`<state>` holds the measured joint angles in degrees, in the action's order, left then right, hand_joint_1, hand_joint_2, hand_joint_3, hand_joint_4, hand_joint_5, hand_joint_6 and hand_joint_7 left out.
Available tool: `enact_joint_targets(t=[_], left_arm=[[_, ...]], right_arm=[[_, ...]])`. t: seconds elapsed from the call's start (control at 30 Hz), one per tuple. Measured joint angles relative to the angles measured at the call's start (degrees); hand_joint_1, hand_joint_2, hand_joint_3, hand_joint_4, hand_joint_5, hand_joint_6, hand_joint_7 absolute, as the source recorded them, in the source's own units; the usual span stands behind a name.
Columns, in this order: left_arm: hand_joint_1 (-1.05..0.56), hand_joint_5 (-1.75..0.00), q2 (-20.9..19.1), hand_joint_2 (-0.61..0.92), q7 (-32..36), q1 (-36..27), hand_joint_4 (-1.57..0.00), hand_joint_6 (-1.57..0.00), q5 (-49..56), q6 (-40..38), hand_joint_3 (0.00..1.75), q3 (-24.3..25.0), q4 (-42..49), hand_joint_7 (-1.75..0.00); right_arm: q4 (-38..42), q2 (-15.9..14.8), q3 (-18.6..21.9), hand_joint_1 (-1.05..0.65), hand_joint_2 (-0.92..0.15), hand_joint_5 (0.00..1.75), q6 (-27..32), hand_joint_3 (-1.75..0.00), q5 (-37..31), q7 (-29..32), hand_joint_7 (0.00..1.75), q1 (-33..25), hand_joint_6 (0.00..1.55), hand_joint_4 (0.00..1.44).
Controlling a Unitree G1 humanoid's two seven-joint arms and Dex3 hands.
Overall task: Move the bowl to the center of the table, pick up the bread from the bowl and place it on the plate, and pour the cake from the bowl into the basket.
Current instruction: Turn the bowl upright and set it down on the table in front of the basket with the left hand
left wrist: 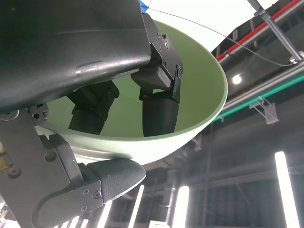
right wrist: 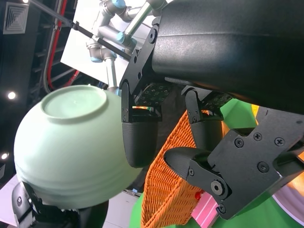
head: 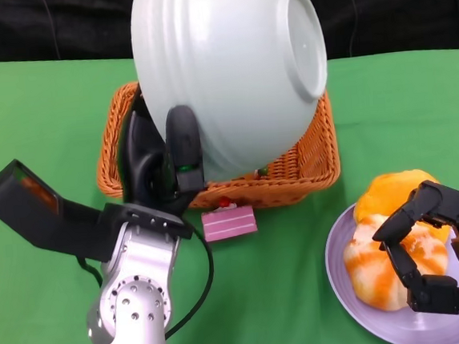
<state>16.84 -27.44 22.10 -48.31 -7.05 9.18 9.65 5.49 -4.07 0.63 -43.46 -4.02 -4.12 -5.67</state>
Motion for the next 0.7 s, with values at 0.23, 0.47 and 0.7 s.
enact_joint_targets(t=[0.23,0.47,0.7], left_arm=[[-0.24,-1.75,-1.6,0.31,0.1,-1.8,-1.07,-0.89,5.8,2.0,1.52,-1.5,-3.1,-1.75],[-0.18,-1.75,-7.2,0.44,0.6,-7.9,-1.07,-0.92,21.7,11.1,1.25,-6.3,-10.8,-1.71],[-0.16,-1.75,-11.2,0.35,2.7,-11.2,-1.09,-0.97,31.7,13.8,1.37,-9.8,-15.8,-1.66]], right_arm=[[0.0,0.0,-0.1,-0.13,-0.39,1.46,0.0,-1.15,0.0,-0.1,1.22,0.1,0.75,0.76],[0.1,-0.1,0.1,-0.12,-0.38,1.45,0.0,-1.16,0.1,-0.1,1.21,0.2,0.75,0.77],[0.1,-0.5,0.1,-0.13,-0.38,1.46,0.0,-1.16,0.9,-0.4,1.21,0.3,0.75,0.76]])
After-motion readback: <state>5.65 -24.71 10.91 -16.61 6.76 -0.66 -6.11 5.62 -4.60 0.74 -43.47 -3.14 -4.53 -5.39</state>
